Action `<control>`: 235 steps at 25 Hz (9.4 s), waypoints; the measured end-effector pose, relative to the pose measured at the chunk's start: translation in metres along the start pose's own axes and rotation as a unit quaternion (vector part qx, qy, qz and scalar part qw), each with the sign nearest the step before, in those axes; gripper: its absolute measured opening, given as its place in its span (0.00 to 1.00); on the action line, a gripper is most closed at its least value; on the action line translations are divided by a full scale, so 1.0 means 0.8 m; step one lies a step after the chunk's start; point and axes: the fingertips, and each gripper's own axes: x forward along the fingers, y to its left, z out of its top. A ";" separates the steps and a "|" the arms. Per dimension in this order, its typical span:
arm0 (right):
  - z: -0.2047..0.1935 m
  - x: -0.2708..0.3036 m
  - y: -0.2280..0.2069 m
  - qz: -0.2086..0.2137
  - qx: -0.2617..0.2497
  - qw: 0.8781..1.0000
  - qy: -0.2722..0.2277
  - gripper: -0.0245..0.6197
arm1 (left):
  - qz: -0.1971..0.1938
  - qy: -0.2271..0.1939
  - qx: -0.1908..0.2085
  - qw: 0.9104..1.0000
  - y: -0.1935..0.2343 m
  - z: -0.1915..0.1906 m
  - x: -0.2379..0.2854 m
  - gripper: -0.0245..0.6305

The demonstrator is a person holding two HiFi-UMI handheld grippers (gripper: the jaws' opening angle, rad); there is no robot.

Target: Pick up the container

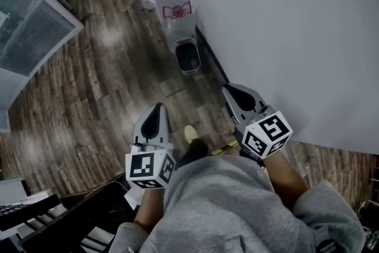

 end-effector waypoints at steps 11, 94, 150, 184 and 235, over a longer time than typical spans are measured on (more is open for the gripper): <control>0.015 0.102 0.002 0.001 -0.007 1.000 0.015 0.08 | -0.016 0.003 0.000 1.000 0.077 0.034 0.065 0.06; 0.099 0.452 -0.310 0.038 -0.004 0.996 0.075 0.08 | 0.017 0.099 0.016 0.995 0.187 0.107 0.502 0.06; -0.342 0.669 -0.430 -0.051 0.053 0.964 0.257 0.08 | -0.102 0.361 0.049 0.926 0.373 -0.451 0.846 0.36; -0.397 0.653 -0.457 -0.059 0.101 0.964 0.237 0.08 | -0.367 0.495 0.241 0.750 0.254 -0.647 0.864 0.30; 0.107 0.470 -0.398 -0.083 0.001 0.992 0.094 0.08 | -0.059 0.509 -0.166 0.843 0.283 -0.238 0.585 0.06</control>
